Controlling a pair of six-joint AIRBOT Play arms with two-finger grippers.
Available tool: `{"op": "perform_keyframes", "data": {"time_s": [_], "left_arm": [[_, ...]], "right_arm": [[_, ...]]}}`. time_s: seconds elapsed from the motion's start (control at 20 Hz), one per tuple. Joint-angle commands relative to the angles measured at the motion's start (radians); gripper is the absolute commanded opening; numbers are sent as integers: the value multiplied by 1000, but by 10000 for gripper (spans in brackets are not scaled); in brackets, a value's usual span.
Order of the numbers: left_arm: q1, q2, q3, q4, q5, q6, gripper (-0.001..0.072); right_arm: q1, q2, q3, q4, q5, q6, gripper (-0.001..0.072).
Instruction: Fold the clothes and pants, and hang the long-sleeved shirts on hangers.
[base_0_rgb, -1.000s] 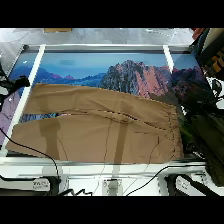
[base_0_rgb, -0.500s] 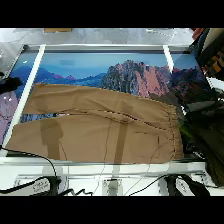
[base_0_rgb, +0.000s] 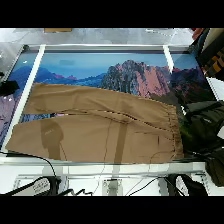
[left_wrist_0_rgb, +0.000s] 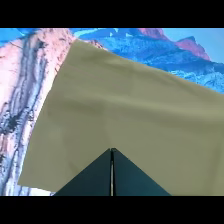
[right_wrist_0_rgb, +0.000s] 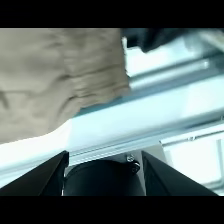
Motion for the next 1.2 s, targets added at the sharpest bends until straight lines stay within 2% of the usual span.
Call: {"op": "perform_keyframes", "data": {"time_s": [0.0,0.25,0.4,0.5,0.65,0.8,0.9,1.15], "left_arm": [[1,3,1,-2,-11,1,17],[1,3,1,-4,-8,1,16],[1,2,1,-4,-8,1,17],[1,2,1,-4,-7,1,17],[1,2,1,-4,1,1,16],[1,2,1,-4,9,0,16],[-2,2,1,-8,8,0,16],[-2,2,1,-8,8,0,16]], "right_arm": [[0,-55,-57,-47,-18,128,522],[0,-253,-57,49,-111,100,492],[0,-303,-57,65,-202,99,491],[-35,-314,-55,53,-223,83,465],[-208,-313,-15,60,-159,-23,464],[-417,-313,4,220,-77,-182,463],[-519,-313,-26,327,-94,-236,463],[-549,-314,-152,352,-244,-262,465]]}}
